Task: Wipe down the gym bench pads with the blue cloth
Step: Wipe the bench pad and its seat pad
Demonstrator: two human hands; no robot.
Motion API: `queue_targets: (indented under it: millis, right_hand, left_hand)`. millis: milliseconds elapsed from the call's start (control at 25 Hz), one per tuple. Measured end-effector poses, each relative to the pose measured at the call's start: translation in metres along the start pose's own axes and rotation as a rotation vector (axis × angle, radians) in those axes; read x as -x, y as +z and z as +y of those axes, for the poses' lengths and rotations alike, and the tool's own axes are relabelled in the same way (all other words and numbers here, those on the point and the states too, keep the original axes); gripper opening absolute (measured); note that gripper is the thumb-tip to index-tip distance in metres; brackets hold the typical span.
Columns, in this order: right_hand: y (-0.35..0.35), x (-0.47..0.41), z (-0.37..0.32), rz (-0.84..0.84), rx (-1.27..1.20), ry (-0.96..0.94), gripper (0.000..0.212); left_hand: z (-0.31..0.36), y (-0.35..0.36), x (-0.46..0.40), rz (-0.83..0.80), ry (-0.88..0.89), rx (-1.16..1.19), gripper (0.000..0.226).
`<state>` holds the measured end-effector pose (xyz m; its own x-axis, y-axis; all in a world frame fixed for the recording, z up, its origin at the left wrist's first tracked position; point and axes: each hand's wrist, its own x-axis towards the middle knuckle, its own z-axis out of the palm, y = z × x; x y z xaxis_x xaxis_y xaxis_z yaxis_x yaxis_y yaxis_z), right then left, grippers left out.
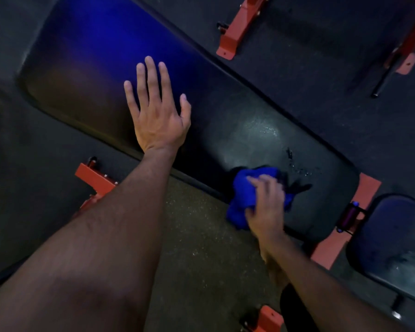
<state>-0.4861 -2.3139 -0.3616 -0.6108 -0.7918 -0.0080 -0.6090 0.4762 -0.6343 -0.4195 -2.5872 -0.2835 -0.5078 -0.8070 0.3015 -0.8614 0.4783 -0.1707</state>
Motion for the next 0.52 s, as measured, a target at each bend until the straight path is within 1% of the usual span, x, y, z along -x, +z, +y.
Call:
queue_targets:
  millis: [80,120,200,240,280,360,400,480,520]
  right_hand:
    - [-0.013,-0.026,0.017,0.069,-0.034,0.22,0.064]
    - [-0.014,-0.046,0.012,0.116,-0.039,0.338,0.056]
    - [-0.008,-0.085,-0.018,0.233,-0.073,0.579,0.048]
    - [-0.006,-0.098,-0.04,0.248,-0.088,0.621,0.049]
    - [-0.002,-0.101,-0.061,0.215,-0.088,0.562,0.052]
    - [0.0,-0.082,-0.088,0.019,-0.076,0.315,0.063]
    - [-0.006,-0.068,-0.093,-0.077,-0.081,0.221,0.067]
    - [-0.02,-0.045,-0.078,-0.197,-0.121,0.137,0.069]
    - [-0.029,-0.039,-0.066,-0.219,-0.146,0.144,0.067]
  left_hand:
    - [0.001,0.0,0.0,0.009,0.005,-0.005,0.069]
    - [0.0,0.002,0.0,0.009,0.008,0.002,0.069]
    - [0.001,0.002,0.0,-0.001,0.029,0.019,0.069]
    - [0.0,0.001,-0.001,0.001,0.03,0.023,0.068]
    - [-0.001,-0.001,-0.001,0.002,0.03,0.028,0.068]
    - [-0.001,-0.005,-0.001,-0.018,0.024,0.046,0.067]
    - [0.0,-0.007,-0.001,-0.033,0.025,0.049,0.066]
    - [0.001,-0.009,-0.002,-0.041,0.016,0.045,0.065]
    - [0.001,-0.009,-0.002,-0.041,0.016,0.045,0.065]
